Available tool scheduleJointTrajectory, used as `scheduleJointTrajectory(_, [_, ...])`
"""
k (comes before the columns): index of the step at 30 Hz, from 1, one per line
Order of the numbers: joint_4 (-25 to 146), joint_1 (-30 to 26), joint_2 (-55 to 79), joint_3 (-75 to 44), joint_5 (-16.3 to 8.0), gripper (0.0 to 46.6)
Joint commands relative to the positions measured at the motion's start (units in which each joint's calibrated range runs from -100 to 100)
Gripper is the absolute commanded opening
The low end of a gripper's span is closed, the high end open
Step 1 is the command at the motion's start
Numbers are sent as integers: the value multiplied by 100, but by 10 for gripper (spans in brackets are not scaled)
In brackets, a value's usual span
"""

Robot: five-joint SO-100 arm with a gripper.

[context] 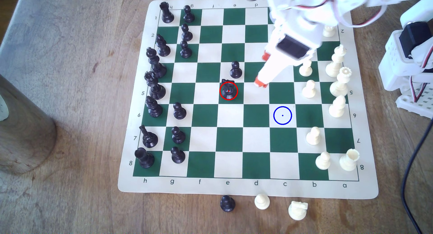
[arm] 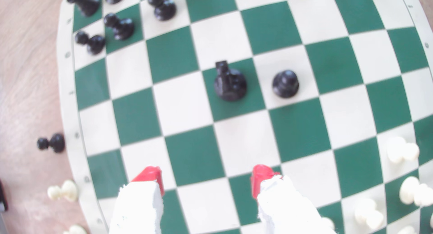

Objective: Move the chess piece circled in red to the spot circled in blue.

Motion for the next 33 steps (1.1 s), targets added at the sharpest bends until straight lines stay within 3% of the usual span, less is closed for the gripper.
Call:
scheduleJointTrajectory(1, [-164, -83, 408, -926, -20, 208])
scheduleJointTrajectory(12, [-828, -20, 1647, -1262, -5, 213])
scheduleJointTrajectory(33, [-1131, 26, 2717, -1833, -5, 209])
